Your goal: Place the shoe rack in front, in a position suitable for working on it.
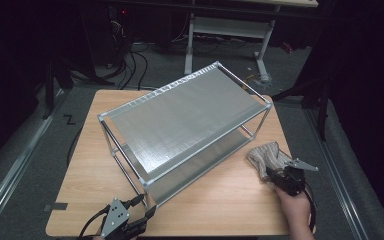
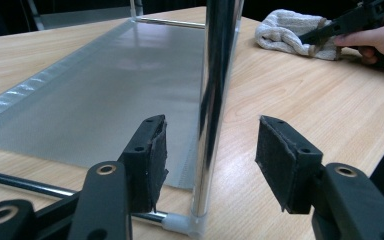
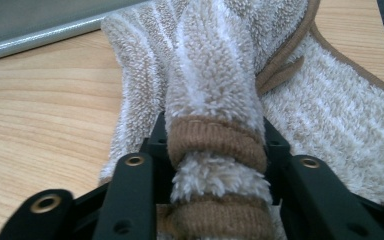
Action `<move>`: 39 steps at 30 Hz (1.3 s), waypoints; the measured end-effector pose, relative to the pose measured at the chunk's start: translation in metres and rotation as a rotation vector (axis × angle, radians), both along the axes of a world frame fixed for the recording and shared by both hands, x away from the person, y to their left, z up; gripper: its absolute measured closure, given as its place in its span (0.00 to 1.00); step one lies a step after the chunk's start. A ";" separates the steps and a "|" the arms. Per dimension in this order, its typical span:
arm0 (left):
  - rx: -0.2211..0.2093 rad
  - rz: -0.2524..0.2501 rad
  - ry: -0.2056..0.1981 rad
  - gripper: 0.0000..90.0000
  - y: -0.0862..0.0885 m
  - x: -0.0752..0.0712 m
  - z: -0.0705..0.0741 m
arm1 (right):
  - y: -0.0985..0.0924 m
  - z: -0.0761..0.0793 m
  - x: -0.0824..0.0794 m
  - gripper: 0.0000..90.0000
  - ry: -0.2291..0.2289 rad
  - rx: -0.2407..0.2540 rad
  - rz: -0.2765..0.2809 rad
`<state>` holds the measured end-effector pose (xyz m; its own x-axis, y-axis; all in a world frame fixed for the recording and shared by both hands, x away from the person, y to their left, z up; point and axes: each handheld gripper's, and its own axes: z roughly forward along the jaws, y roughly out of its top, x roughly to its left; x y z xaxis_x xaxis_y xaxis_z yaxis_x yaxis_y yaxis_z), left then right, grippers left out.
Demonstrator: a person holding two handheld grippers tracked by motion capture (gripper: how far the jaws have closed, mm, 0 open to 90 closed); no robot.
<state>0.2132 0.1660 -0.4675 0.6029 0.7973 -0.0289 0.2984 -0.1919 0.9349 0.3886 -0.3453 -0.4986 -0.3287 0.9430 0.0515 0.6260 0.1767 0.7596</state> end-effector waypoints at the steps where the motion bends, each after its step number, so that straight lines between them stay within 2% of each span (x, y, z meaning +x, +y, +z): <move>1: -0.003 0.001 0.000 0.50 0.000 0.000 0.000 | 0.001 0.000 0.000 0.73 0.003 0.001 0.003; 10: 0.007 0.013 -0.009 0.40 -0.004 0.002 0.003 | 0.003 0.001 -0.002 0.80 -0.007 -0.013 0.015; 13: 0.003 0.014 -0.018 0.36 -0.004 0.001 0.004 | 0.005 0.004 -0.006 0.80 -0.039 -0.044 0.020; 14: 0.002 0.007 -0.020 0.33 -0.004 0.002 0.005 | 0.006 0.007 -0.009 0.80 -0.065 -0.055 0.020; 15: 0.002 0.007 -0.020 0.33 -0.004 0.002 0.005 | 0.006 0.007 -0.009 0.80 -0.065 -0.055 0.020; 16: -0.006 0.002 -0.022 0.32 -0.004 0.002 0.007 | 0.005 0.010 -0.012 0.80 -0.091 -0.048 0.019; 20: -0.004 0.006 -0.031 0.34 -0.007 0.004 0.010 | 0.004 0.016 -0.017 0.80 -0.126 -0.023 0.019; 22: 0.017 0.005 -0.038 0.42 -0.010 0.006 0.014 | 0.006 0.023 -0.023 0.80 -0.166 -0.004 0.026; 26: 0.028 0.027 -0.059 0.50 -0.013 0.008 0.020 | 0.010 0.027 -0.028 0.80 -0.181 0.000 0.040; 27: 0.032 0.033 -0.073 0.54 -0.013 0.008 0.022 | 0.011 0.028 -0.029 0.80 -0.186 -0.002 0.048; 28: 0.029 0.040 -0.087 0.63 -0.015 0.009 0.024 | 0.013 0.029 -0.029 0.80 -0.187 -0.006 0.057; 29: 0.029 0.040 -0.087 0.68 -0.015 0.009 0.024 | 0.013 0.029 -0.029 0.80 -0.187 -0.006 0.057; 30: 0.031 0.044 -0.106 0.74 -0.018 0.009 0.027 | 0.014 0.029 -0.030 0.80 -0.187 -0.004 0.061; 32: 0.032 0.047 -0.112 0.77 -0.019 0.009 0.028 | 0.014 0.029 -0.030 0.80 -0.186 -0.005 0.061; 35: 0.028 0.045 -0.112 0.88 -0.022 0.009 0.029 | 0.014 0.028 -0.030 0.80 -0.187 -0.001 0.065; 39: 0.018 0.029 -0.101 0.89 -0.024 0.006 0.029 | 0.014 0.028 -0.030 0.80 -0.185 0.002 0.067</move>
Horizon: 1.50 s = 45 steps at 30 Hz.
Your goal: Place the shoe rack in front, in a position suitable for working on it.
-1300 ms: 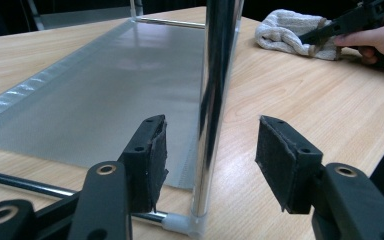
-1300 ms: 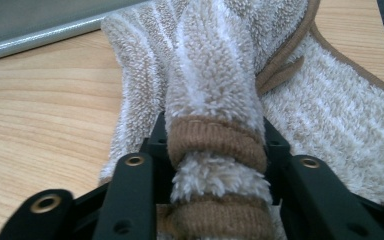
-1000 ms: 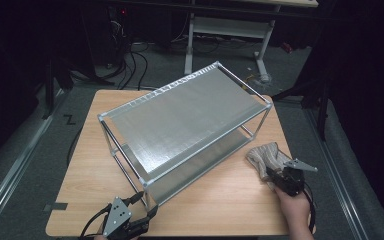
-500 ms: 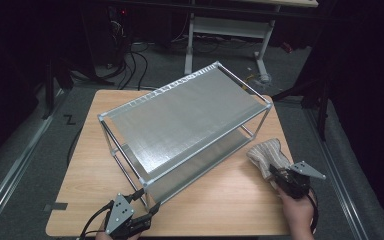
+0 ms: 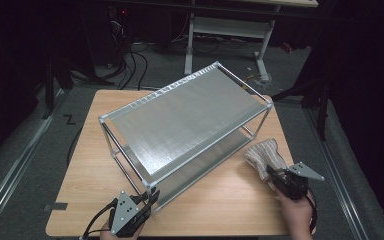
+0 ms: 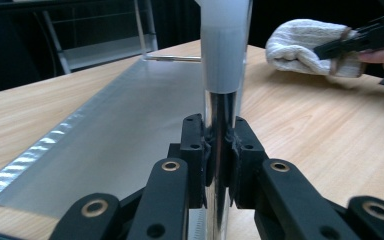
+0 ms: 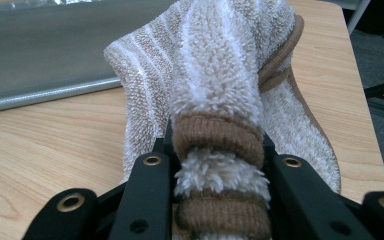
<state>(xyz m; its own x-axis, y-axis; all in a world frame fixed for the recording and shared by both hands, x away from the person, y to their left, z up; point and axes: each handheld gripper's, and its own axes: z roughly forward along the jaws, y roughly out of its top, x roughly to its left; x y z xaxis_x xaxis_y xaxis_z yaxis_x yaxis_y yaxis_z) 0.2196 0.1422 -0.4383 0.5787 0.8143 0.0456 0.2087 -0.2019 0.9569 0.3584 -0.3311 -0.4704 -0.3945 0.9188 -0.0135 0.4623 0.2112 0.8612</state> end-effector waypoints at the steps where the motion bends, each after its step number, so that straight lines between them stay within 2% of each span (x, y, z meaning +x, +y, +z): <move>1: 0.000 -0.009 0.000 0.89 -0.001 -0.001 0.000 | 0.000 0.000 0.000 0.80 0.000 0.003 0.002; 13: -0.020 -0.085 0.019 0.88 -0.006 -0.005 0.000 | 0.011 0.005 -0.005 0.80 -0.025 0.024 0.037; 14: -0.018 -0.093 0.022 0.82 -0.005 -0.005 0.000 | 0.013 0.006 -0.006 0.80 -0.030 0.027 0.042; 15: -0.020 -0.099 0.029 0.71 -0.005 -0.004 0.000 | 0.015 0.007 -0.009 0.80 -0.034 0.033 0.047; 17: -0.006 -0.115 0.036 0.68 -0.002 -0.004 -0.002 | 0.016 0.008 -0.010 0.80 -0.036 0.038 0.048; 19: 0.000 -0.128 0.057 0.57 0.004 -0.002 -0.006 | 0.019 0.009 -0.015 0.79 -0.042 0.052 0.047; 22: 0.000 -0.125 0.061 0.51 0.008 -0.003 -0.008 | 0.020 0.009 -0.018 0.80 -0.049 0.048 0.043; 26: 0.003 -0.104 0.048 0.46 0.013 -0.007 -0.021 | 0.022 0.009 -0.024 0.79 -0.054 0.045 0.025; 27: -0.008 -0.091 0.061 0.43 0.013 -0.008 -0.030 | 0.023 0.008 -0.028 0.79 -0.057 0.038 0.019; 29: -0.017 -0.092 0.075 0.41 0.013 -0.008 -0.033 | 0.023 0.008 -0.031 0.79 -0.058 0.033 0.016; 33: -0.001 -0.098 0.073 0.39 0.008 -0.007 -0.034 | 0.019 0.008 -0.036 0.79 -0.066 0.036 0.005; 34: -0.017 -0.102 0.081 0.39 0.007 -0.006 -0.035 | 0.018 0.008 -0.038 0.79 -0.065 0.038 -0.001; 38: -0.011 -0.107 0.075 0.37 0.005 -0.006 -0.035 | 0.013 0.008 -0.039 0.79 -0.072 0.042 -0.004; 39: -0.023 -0.109 0.074 0.37 0.006 -0.006 -0.035 | 0.013 0.008 -0.039 0.79 -0.073 0.043 -0.005; 45: -0.032 -0.095 0.067 0.36 0.012 -0.007 -0.034 | 0.015 0.009 -0.038 0.79 -0.081 0.050 0.000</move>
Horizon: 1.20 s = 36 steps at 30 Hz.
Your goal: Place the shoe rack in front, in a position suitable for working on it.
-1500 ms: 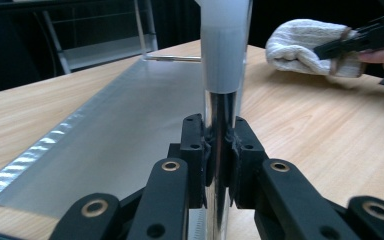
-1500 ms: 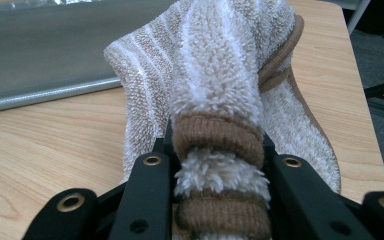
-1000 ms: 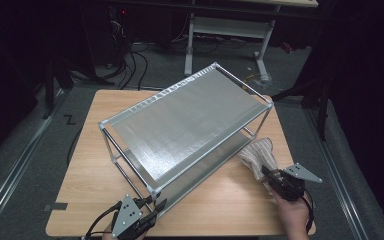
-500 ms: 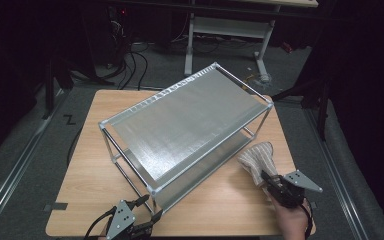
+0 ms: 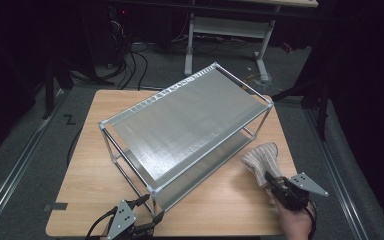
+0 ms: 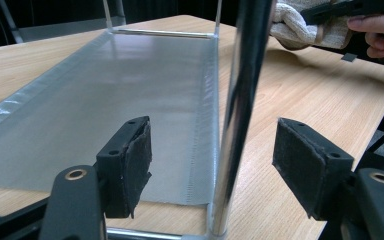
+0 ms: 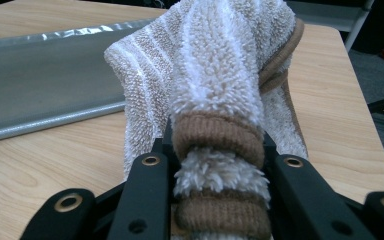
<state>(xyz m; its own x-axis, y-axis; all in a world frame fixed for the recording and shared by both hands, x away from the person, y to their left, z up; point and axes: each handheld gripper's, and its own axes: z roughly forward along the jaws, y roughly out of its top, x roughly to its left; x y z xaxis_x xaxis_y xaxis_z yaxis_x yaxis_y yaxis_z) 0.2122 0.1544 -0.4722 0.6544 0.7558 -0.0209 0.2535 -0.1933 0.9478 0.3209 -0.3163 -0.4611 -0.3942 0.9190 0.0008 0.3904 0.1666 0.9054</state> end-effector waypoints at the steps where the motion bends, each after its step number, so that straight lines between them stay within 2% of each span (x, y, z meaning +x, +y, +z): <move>1: 0.000 0.000 0.000 0.35 0.000 0.000 0.000 | 0.000 0.000 0.000 0.79 0.000 0.000 0.000; 12: -0.001 -0.006 -0.001 0.37 0.004 -0.004 0.000 | 0.028 0.005 0.000 0.79 -0.010 -0.007 0.059; 18: -0.003 -0.015 -0.006 0.46 0.000 -0.007 0.002 | 0.042 0.007 -0.001 0.79 -0.018 -0.011 0.095; 23: -0.003 -0.024 -0.026 0.55 -0.001 -0.010 0.005 | 0.051 0.005 0.005 0.79 -0.005 -0.010 0.114; 33: -0.018 -0.028 -0.020 0.56 0.000 -0.009 0.005 | 0.066 0.005 0.014 0.79 0.013 -0.025 0.153; 36: -0.019 -0.025 -0.021 0.56 -0.001 -0.009 0.006 | 0.074 0.008 0.019 0.79 0.004 -0.035 0.163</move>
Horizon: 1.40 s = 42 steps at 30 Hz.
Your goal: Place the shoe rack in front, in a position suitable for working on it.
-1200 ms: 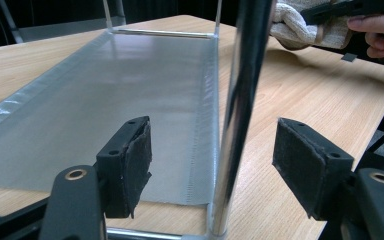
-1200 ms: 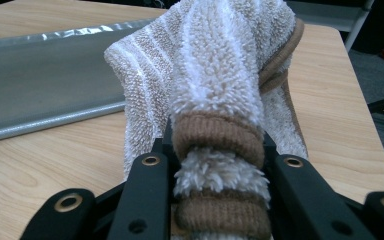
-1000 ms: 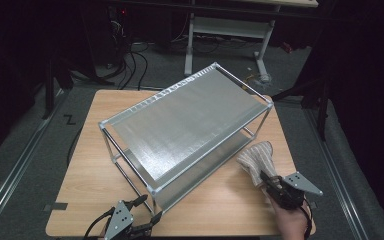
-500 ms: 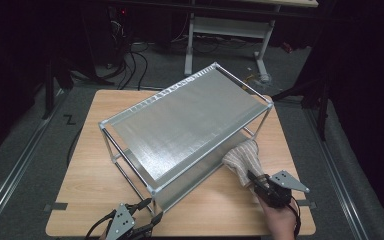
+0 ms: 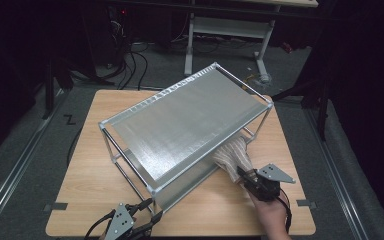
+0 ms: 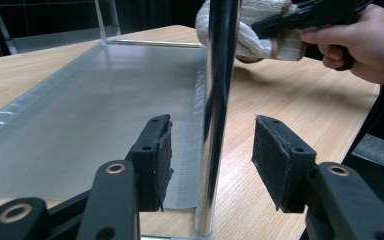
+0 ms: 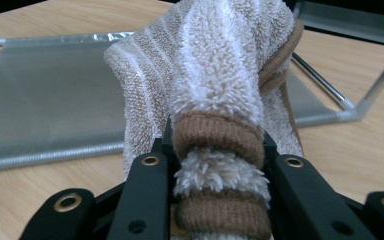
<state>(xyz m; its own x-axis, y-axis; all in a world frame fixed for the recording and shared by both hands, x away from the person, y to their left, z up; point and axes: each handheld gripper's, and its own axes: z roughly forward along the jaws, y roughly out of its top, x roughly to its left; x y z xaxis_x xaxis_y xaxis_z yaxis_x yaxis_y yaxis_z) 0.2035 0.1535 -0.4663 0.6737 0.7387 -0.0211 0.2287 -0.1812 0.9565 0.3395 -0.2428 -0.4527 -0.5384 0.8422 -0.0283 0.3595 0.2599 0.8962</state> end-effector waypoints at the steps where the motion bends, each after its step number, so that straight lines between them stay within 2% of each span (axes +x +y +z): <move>1: 0.000 0.000 0.000 0.56 0.000 0.000 0.000 | 0.000 0.000 0.000 0.79 0.000 0.000 0.000; 8: -0.007 0.005 -0.007 0.56 0.000 -0.001 0.001 | 0.015 -0.001 0.018 0.79 0.002 -0.002 -0.012; 14: -0.008 0.008 -0.012 0.62 0.001 -0.001 0.002 | 0.030 -0.007 0.035 0.79 0.031 -0.011 -0.027; 21: -0.004 0.001 -0.023 0.71 -0.004 -0.002 0.004 | 0.047 -0.018 0.060 0.79 0.080 -0.040 -0.042; 22: -0.005 0.000 -0.024 0.74 -0.005 -0.002 0.004 | 0.052 -0.022 0.067 0.79 0.105 -0.054 -0.042; 27: 0.002 0.003 -0.032 0.78 -0.006 0.000 0.004 | 0.061 -0.032 0.078 0.79 0.149 -0.094 -0.042; 35: -0.001 0.008 -0.030 0.83 -0.006 0.001 0.004 | 0.067 -0.039 0.085 0.79 0.189 -0.138 -0.043; 38: -0.001 0.005 -0.030 0.85 -0.006 0.001 0.005 | 0.066 -0.039 0.085 0.79 0.204 -0.137 -0.044; 42: -0.001 0.003 -0.031 0.85 -0.007 0.001 0.005 | 0.065 -0.039 0.083 0.79 0.202 -0.145 -0.041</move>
<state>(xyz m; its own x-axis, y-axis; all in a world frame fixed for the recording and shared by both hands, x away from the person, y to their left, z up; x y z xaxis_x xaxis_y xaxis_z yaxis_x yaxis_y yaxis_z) 0.2047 0.1467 -0.4615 0.6717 0.7408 -0.0004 0.1991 -0.1800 0.9633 0.4220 -0.1781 -0.4913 -0.5109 0.8584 -0.0452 0.5407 0.3618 0.7594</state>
